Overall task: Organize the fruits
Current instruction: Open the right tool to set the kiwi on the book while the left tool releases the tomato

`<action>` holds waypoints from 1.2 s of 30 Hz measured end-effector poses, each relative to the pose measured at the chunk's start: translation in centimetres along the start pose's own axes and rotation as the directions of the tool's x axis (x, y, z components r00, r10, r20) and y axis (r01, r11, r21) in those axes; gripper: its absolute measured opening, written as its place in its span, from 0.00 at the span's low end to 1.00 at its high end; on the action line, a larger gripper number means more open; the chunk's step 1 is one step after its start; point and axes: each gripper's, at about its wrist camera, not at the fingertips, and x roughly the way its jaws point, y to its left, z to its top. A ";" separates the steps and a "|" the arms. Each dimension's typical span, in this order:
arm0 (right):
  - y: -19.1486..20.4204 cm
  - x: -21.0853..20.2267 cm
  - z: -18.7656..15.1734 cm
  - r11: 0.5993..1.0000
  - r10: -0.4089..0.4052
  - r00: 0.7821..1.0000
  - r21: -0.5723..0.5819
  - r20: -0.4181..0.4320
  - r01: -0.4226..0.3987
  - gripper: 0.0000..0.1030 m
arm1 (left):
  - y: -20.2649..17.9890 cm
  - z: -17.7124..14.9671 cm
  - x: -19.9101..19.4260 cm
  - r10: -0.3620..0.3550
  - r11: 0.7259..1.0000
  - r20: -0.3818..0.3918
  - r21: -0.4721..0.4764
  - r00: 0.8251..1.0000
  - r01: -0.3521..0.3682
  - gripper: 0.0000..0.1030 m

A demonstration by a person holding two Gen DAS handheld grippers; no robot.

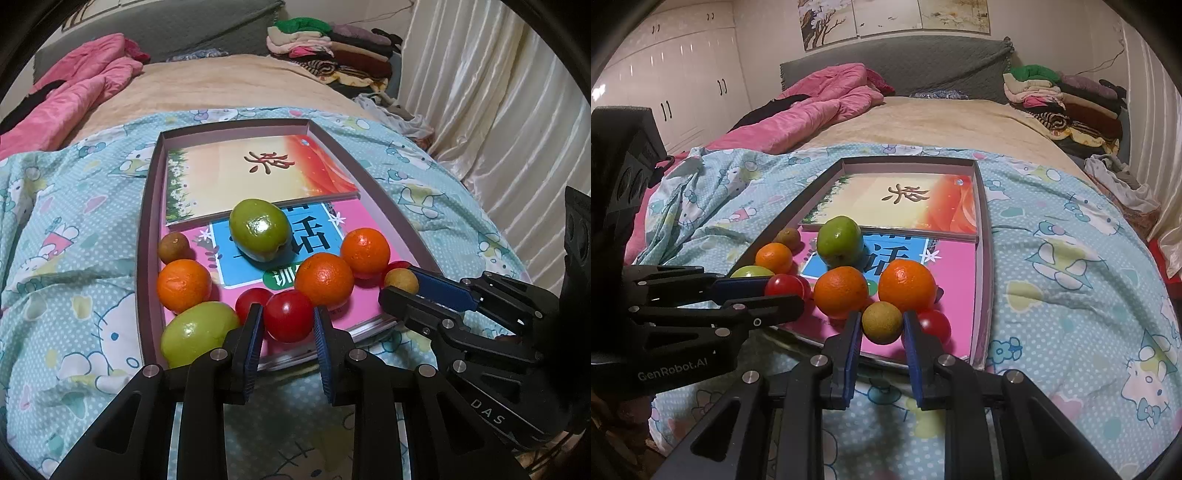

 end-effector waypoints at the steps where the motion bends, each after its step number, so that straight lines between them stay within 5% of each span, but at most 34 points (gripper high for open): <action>1: 0.0 0.0 0.0 1.000 -0.001 1.000 -0.001 0.000 0.001 0.23 | 0.0 0.0 0.0 0.001 1.000 0.000 -0.001 1.000 -0.001 0.27; 18: -0.1 0.0 -0.1 1.000 0.007 1.000 0.010 0.004 -0.007 0.23 | 0.1 0.1 -0.1 0.000 1.000 0.006 0.001 1.000 0.000 0.27; 36: -0.3 -0.5 0.3 1.000 0.011 1.000 0.027 0.025 -0.012 0.38 | 0.2 0.0 -0.2 0.000 1.000 0.003 -0.010 1.000 0.000 0.34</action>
